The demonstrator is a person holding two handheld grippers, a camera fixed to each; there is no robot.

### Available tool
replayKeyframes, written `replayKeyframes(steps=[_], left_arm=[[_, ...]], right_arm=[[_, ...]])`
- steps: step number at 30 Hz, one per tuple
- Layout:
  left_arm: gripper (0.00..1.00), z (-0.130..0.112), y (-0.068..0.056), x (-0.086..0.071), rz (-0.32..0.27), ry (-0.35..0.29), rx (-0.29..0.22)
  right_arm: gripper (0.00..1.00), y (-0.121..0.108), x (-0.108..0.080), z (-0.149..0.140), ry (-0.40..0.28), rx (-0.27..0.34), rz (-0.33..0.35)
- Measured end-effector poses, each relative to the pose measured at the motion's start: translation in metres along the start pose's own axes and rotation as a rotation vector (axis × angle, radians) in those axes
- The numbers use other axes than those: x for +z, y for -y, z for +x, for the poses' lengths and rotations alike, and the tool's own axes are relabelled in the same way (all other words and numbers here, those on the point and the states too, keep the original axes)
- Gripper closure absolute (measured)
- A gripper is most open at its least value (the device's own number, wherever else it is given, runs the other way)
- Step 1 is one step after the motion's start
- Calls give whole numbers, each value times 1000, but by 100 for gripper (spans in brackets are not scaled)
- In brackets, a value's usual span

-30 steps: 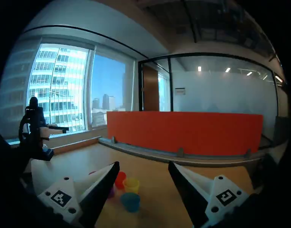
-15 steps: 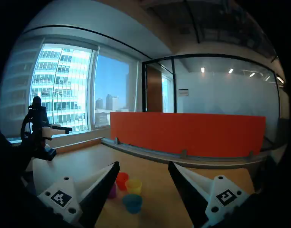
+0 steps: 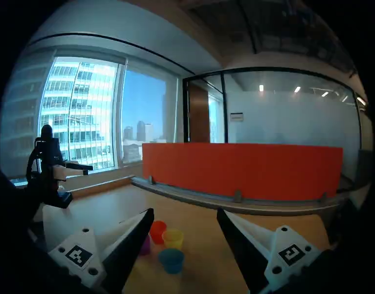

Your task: Pour water

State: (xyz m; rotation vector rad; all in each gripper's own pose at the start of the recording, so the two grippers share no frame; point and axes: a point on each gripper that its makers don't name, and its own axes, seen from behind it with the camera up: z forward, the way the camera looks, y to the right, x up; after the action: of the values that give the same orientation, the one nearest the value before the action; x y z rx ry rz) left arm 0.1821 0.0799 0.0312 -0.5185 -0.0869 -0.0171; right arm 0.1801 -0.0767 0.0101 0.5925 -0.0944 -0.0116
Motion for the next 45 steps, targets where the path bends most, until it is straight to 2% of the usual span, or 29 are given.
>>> replayKeyframes(steps=[5, 14, 26, 39, 45], left_arm=[[10, -9, -4, 1, -24, 17, -16], [10, -23, -11, -2, -49, 41, -4], [10, -56, -33, -6, -112, 106, -3], [10, -77, -47, -2, -150, 148, 46], [10, -89, -58, -1, -185, 168, 63]], right_arm=[[1, 2, 0, -5, 18, -4, 9], [1, 0, -2, -22, 70, -24, 12], [1, 7, -12, -47, 144, -54, 29], [1, 11, -11, -59, 178, -74, 42], [0, 13, -9, -67, 197, -85, 47]])
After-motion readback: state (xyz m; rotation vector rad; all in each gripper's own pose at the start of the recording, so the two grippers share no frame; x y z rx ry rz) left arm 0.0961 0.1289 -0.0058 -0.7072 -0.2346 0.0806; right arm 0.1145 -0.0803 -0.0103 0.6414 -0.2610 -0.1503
